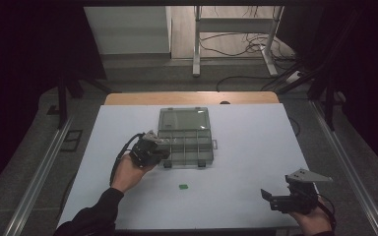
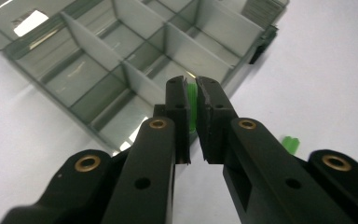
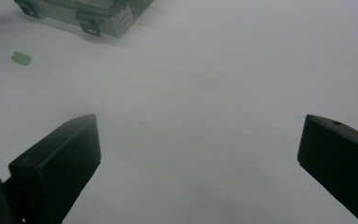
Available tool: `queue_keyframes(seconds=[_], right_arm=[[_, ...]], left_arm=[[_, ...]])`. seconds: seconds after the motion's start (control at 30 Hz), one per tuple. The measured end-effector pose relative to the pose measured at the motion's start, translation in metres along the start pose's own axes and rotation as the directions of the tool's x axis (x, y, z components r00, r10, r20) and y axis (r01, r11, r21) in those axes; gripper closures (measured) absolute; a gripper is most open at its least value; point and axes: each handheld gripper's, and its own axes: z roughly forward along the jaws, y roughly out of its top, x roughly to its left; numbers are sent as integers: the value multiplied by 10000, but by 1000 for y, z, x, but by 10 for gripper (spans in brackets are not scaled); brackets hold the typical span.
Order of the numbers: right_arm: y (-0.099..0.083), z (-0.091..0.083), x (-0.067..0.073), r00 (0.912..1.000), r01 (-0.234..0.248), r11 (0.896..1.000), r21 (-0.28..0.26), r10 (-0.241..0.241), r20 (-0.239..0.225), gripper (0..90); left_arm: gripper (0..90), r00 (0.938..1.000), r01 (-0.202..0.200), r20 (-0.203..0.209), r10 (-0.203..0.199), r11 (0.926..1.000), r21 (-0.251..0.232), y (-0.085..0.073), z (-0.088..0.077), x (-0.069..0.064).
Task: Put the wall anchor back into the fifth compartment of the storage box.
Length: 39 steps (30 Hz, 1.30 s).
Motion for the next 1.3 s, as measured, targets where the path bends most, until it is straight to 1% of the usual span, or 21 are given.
queue_keyframes(seconds=[0.1,0.17,0.2,0.27,0.47,0.63,0.8,0.9,1.0,1.03,1.1,1.3], right_arm=[[0,0,0,10000,3,10000,6,-3,8,0],[0,0,0,10000,6,10000,14,-6,15,0],[0,0,0,10000,6,10000,18,-6,16,0],[0,0,0,10000,8,10000,30,-8,15,0],[0,1,0,10000,28,10000,85,-29,36,0],[0,1,1,10000,44,9999,121,-44,42,0],[0,1,1,10000,47,9999,133,-48,43,0],[0,1,1,10000,67,9999,149,-68,43,0],[0,1,1,10000,72,9999,151,-73,42,0],[0,1,1,10000,71,9999,152,-71,42,0],[0,1,1,10000,70,9999,151,-70,44,0],[0,1,1,10000,70,9999,132,-71,35,0]], left_arm=[[840,9999,116,-120,-118,9999,-102,-1,-1,3],[839,9998,109,-185,-111,9999,-123,-1,-2,6],[840,9995,206,-232,-211,9996,-192,-1,-1,6],[840,9992,274,-286,-281,9993,-242,-2,-1,8],[839,9983,381,-442,-393,9989,-283,-2,1,14],[839,9966,562,-587,-575,9981,-235,-2,4,22],[838,9953,667,-692,-679,9976,-204,-2,8,26],[837,9943,707,-792,-707,9975,-39,-2,12,31],[833,9939,742,-823,-735,9972,62,-2,15,32],[831,9941,712,-829,-695,9973,174,-3,17,33],[810,9937,707,-880,-687,9973,196,-3,18,34],[755,9938,764,-826,-750,9970,135,-2,16,33]])
